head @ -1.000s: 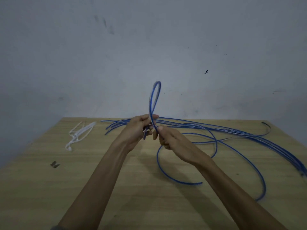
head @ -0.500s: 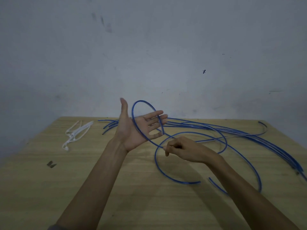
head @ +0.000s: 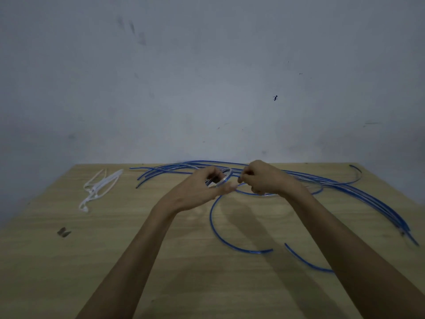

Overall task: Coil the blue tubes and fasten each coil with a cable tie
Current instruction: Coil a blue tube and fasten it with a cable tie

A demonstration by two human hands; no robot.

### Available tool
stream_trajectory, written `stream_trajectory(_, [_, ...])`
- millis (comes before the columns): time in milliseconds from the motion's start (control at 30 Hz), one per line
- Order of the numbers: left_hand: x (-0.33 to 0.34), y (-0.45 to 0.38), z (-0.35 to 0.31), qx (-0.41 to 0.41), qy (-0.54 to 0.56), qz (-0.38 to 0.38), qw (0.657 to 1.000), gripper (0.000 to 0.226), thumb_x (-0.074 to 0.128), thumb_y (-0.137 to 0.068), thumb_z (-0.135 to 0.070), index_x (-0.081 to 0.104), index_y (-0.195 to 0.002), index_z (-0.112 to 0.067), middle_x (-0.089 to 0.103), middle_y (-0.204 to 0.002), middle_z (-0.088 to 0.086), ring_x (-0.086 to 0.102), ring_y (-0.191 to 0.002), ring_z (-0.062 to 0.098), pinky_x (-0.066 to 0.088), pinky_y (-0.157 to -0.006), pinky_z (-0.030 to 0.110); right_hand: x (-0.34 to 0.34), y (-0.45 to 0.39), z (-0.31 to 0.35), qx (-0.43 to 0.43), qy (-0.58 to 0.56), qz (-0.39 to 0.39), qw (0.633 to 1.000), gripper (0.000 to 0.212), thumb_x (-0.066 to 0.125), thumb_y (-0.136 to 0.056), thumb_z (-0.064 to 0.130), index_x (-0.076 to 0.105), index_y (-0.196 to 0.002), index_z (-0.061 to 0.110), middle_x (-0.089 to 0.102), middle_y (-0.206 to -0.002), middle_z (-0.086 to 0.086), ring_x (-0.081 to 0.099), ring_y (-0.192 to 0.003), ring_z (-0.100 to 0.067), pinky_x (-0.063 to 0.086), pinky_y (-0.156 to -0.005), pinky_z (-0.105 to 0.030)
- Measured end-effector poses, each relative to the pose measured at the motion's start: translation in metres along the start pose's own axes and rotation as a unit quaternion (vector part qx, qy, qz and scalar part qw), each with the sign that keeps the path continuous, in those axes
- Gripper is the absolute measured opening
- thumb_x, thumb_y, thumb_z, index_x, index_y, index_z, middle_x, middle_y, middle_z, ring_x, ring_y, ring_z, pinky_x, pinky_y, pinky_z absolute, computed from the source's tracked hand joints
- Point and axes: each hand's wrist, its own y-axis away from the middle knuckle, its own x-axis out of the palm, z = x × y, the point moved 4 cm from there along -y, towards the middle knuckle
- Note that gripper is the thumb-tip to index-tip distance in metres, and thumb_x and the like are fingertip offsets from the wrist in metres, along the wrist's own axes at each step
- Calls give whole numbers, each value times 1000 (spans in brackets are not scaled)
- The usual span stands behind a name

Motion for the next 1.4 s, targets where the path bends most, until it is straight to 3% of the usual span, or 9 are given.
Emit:
stream_trajectory(100, [3, -2, -5, 22, 42, -30, 998, 70, 26, -91, -78, 62, -98, -18, 59, -97, -9, 54, -88, -4, 43, -81, 19, 7, 7, 7, -1, -81, -58, 995, 26, 42, -102, 11, 61, -85, 12, 65, -79, -14, 59, -47, -12, 46, -45, -24])
stream_trajectory(200, [-4, -7, -1, 79, -4, -138, 987, 19, 40, -106, -13, 58, -101, -17, 52, -94, -10, 48, -90, 6, 34, -79, 22, 11, 12, 12, 11, -225, -77, 971, 29, 47, -106, 28, 65, -93, 9, 62, -82, -9, 43, -43, -8, 37, -47, -26])
stream_trajectory(333, [-3, -11, 8, 175, -152, -213, 949, 58, 35, -71, 22, 57, -114, -10, 55, -117, 2, 42, -103, 18, 38, -88, 23, 17, 22, 28, 20, -329, -38, 943, 57, 50, -96, 62, 68, -111, 11, 67, -82, -1, 44, -56, -10, 38, -56, -26])
stream_trajectory(600, [-6, -3, -4, 106, -145, -397, 900, 52, 37, -70, 24, 48, -107, -10, 37, -125, 11, 36, -111, 23, 27, -92, 7, 26, 14, 25, -73, -328, -125, 934, 20, 56, -103, 20, 70, -113, 10, 62, -72, 0, 52, -55, 3, 40, -58, -18])
stream_trajectory(667, [-14, -7, 7, 59, -50, -353, 932, 44, 47, -87, 15, 42, -122, -11, 42, -126, 4, 49, -110, 19, 41, -92, 21, 26, 12, 22, -99, -251, -141, 952, 20, 56, -103, 18, 70, -115, 10, 63, -72, 0, 55, -57, 4, 41, -58, -12])
stream_trajectory(767, [-18, -11, 15, -75, 195, -123, 970, 25, 58, -99, -7, 55, -124, -3, 68, -90, 2, 62, -75, 16, 59, -75, 32, 22, 10, 20, -130, -127, -162, 970, 25, 56, -102, 20, 70, -122, 16, 67, -72, 6, 56, -60, 4, 40, -58, -10])
stream_trajectory(900, [-8, -6, 9, -149, 464, 27, 873, 34, 48, -101, -37, 63, -91, -9, 37, -53, -7, 34, -43, 5, 41, -49, 18, 17, 10, 25, -165, -70, -187, 966, 28, 56, -102, 19, 69, -126, 16, 66, -73, 11, 55, -58, 6, 38, -57, -9])
stream_trajectory(1133, [-19, -12, 13, -69, 675, 40, 734, 21, 41, -101, -28, 50, -87, -15, 19, -58, -9, 11, -47, 7, 17, -41, 19, 28, 16, 15, -160, -74, -180, 968, 42, 50, -101, 47, 59, -132, 21, 71, -89, 2, 66, -81, -10, 52, -74, -31])
stream_trajectory(1400, [-53, -7, 6, 56, 690, -32, 721, 26, 32, -106, -27, 51, -92, -17, 32, -53, -7, 21, -41, 7, 29, -42, 18, 55, 23, -5, -88, -3, -37, 995, 33, 42, -107, 35, 67, -93, 17, 64, -69, 3, 63, -60, -12, 51, -64, -32])
